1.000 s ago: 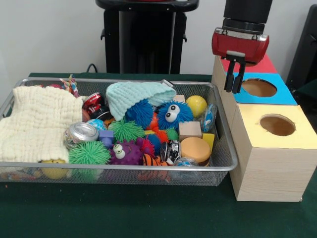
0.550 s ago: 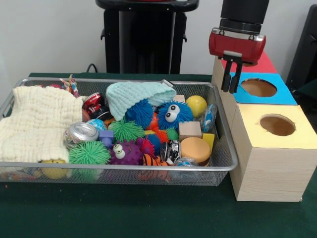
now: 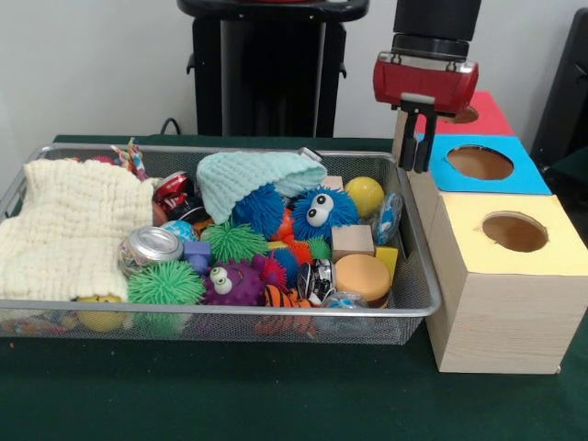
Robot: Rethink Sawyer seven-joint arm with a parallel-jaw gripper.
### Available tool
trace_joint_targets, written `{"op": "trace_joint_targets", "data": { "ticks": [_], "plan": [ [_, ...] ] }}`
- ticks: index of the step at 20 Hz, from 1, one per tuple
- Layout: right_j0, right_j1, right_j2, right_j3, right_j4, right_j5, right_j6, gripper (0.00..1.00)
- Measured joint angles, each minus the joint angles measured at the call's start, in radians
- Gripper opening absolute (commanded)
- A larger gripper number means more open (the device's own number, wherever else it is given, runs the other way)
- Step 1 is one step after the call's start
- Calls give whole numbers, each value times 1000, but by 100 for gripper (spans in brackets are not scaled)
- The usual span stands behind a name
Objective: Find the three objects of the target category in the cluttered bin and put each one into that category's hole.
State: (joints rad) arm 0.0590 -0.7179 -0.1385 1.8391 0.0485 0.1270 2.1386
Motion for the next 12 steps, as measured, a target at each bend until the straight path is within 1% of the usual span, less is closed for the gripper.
{"op": "trace_joint_targets", "data": {
  "ticks": [8, 12],
  "plan": [
    [-39, 8, 4, 0, -66, -41, 0, 0],
    [-51, 16, 6, 0, -85, -50, 0, 0]
  ]
}}
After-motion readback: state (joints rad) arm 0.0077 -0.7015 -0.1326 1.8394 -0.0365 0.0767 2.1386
